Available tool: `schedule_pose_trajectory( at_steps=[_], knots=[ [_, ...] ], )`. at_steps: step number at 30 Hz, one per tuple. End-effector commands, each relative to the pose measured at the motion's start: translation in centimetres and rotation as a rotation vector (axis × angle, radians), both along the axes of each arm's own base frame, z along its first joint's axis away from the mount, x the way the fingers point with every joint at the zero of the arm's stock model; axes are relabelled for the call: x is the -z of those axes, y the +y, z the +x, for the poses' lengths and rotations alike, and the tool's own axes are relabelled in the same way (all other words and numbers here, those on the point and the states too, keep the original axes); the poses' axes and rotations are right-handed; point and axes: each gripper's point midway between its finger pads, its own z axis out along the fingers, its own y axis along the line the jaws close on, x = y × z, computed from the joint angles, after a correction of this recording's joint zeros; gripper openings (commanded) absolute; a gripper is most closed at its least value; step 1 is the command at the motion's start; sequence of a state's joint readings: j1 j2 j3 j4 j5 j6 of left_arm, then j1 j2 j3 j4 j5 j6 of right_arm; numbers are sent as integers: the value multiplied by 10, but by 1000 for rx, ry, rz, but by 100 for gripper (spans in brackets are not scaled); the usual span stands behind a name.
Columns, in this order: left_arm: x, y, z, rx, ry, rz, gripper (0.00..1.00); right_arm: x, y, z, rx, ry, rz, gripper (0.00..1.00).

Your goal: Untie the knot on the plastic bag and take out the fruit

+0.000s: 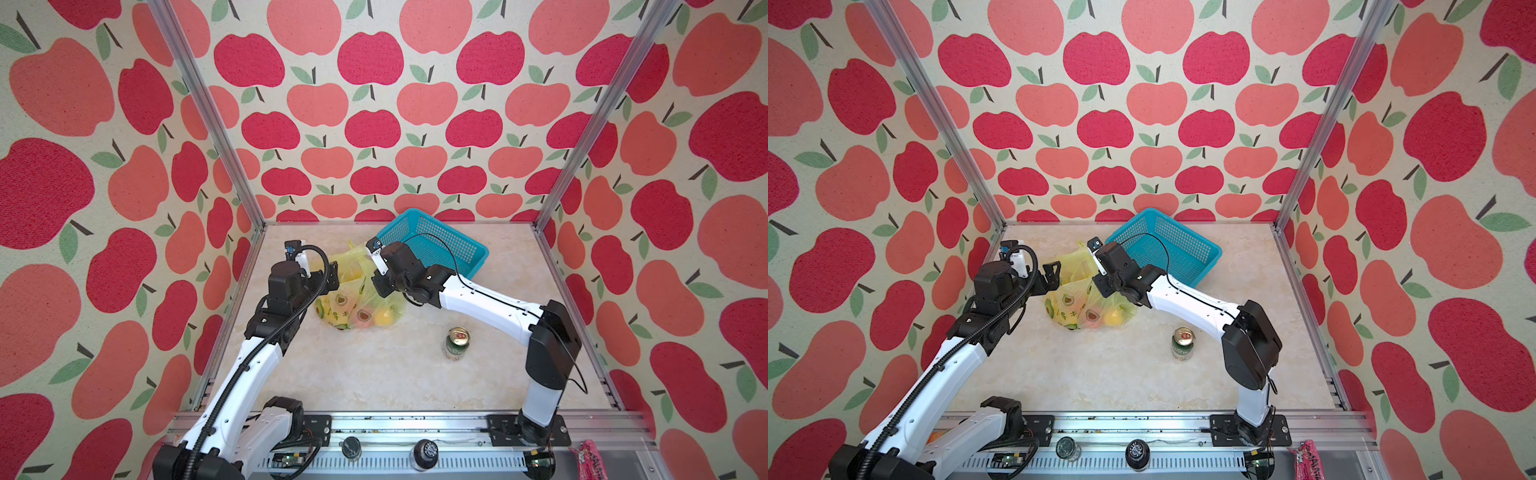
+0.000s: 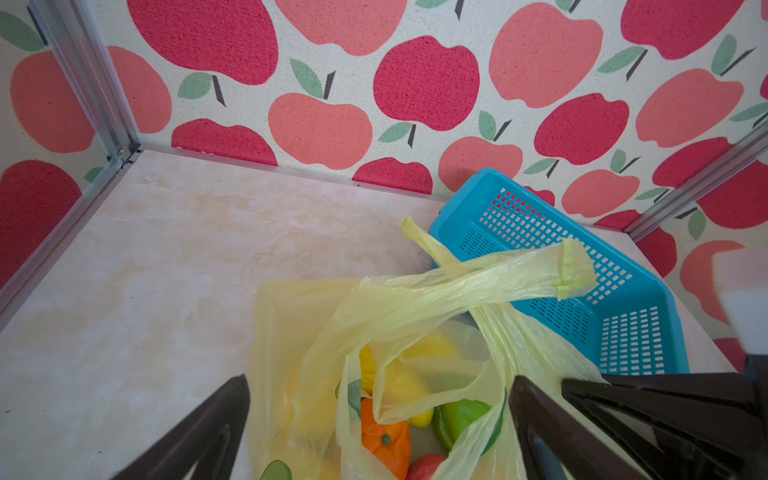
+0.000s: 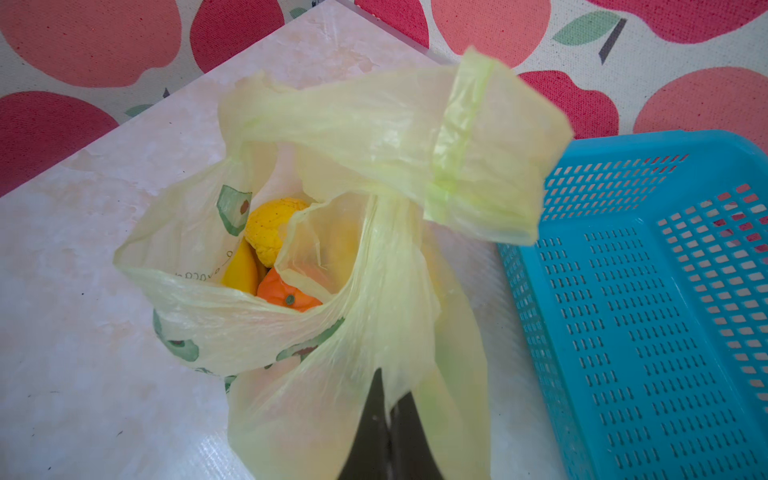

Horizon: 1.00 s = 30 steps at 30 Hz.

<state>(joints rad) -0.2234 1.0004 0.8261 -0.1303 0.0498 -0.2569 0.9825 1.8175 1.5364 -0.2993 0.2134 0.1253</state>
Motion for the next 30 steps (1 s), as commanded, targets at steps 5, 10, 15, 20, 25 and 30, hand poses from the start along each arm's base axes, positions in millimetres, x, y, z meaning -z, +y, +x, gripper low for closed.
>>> schedule_pose_trajectory(
  at_steps=[5,10,15,20,25,30],
  knots=[
    [13,-24,29,68,57,106,99,-24,0,-13,-9,-17,82,0],
    [30,-36,67,84,108,178,99,-23,-2,-17,-16,-18,82,0],
    [39,-39,93,57,153,233,84,-23,-4,-20,-13,-21,98,0],
    [36,-22,101,-40,161,257,3,-22,-11,-21,5,-42,113,0],
    [17,0,90,-131,107,243,0,-22,-33,-24,64,-85,134,0],
    [-4,11,69,-163,46,206,0,-28,-51,-31,99,-117,177,10]
  ],
)
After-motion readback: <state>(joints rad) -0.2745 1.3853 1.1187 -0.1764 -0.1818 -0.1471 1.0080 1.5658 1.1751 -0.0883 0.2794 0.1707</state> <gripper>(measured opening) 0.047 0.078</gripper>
